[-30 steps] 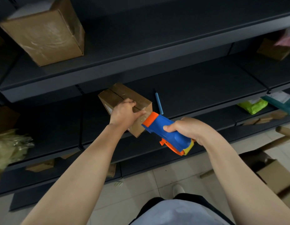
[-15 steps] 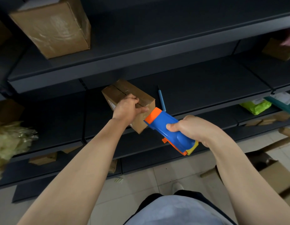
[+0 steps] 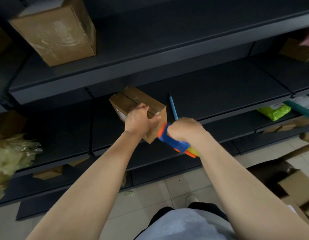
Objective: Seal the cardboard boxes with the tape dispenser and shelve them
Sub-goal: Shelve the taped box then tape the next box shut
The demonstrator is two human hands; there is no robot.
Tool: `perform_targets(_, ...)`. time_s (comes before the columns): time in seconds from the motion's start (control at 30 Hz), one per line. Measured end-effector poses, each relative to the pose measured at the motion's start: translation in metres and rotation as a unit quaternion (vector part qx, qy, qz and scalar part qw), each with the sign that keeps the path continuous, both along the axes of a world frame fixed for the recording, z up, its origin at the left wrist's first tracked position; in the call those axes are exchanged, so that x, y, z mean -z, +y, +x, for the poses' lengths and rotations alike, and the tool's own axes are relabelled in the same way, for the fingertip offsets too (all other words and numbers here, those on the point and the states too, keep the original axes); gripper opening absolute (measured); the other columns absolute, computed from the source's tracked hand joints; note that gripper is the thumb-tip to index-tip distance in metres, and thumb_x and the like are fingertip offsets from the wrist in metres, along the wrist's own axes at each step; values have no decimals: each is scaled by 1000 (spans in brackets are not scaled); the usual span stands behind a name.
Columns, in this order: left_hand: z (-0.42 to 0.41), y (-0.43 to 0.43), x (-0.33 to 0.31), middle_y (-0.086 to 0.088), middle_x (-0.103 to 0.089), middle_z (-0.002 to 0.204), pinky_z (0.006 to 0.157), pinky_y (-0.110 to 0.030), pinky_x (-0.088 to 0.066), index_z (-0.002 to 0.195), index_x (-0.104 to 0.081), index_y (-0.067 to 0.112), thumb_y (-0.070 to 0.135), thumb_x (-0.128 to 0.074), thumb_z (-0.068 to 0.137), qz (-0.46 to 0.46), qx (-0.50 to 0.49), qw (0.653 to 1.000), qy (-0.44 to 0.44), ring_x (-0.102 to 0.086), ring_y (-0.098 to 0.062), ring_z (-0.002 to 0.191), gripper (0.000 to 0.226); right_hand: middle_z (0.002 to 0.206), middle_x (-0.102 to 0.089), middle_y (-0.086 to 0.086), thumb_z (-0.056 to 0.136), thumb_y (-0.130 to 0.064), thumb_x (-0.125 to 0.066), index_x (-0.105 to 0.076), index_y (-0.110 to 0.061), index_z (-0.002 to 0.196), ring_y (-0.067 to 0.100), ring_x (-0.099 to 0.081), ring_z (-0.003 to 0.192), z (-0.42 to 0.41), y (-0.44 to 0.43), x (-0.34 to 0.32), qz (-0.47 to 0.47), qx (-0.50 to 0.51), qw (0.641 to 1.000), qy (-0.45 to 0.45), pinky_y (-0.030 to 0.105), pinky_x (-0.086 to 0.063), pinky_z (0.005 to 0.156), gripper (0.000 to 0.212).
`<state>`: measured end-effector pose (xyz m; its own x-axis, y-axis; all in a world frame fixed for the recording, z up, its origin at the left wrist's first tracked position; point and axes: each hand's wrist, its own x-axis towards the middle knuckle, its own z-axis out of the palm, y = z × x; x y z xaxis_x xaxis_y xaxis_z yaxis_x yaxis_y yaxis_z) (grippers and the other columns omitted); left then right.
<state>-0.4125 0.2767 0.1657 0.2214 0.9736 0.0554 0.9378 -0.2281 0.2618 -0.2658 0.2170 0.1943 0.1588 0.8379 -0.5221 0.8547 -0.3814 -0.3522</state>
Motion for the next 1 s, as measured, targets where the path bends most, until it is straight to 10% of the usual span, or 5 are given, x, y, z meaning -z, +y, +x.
perform_targets(0.13, 0, 1, 8, -5, -43, 141, 97, -36, -41, 134, -49, 9, 54, -52, 89, 15, -5, 1000, 20, -44, -26, 126, 64, 76, -48, 6, 84, -18, -52, -47, -12, 77, 25, -56, 78, -6, -12, 24, -50, -4, 997, -62, 31, -40, 67, 11)
perform_targets(0.57, 6, -4, 25, -7, -46, 121, 101, -42, -40, 119, -45, 11, 48, -65, 80, 108, 23, 987, 117, -44, -24, 113, 58, 71, -54, 3, 86, -30, -53, -50, -12, 73, 18, -53, 63, 32, -1, 20, 9, 84, 995, 47, 28, -32, 49, 23)
perform_targets(0.87, -27, 0, 22, 3, -32, 151, 115, -29, 1, 143, -36, 17, 31, -69, 82, 49, 84, 995, -9, -17, -14, 143, 71, 92, -72, 14, 85, -38, -60, -61, -2, 95, 28, -67, 79, 59, 3, 5, -1, 93, 986, 139, 38, -52, 80, 37)
perform_targets(1.0, -46, -2, 18, 8, -27, 153, 114, -33, 13, 142, -37, 27, 21, -67, 84, 37, 92, 995, -18, -4, -15, 145, 65, 86, -71, 12, 85, -42, -61, -63, -6, 92, 21, -63, 66, 66, 1, -6, -5, 72, 986, 149, 31, -45, 62, 37)
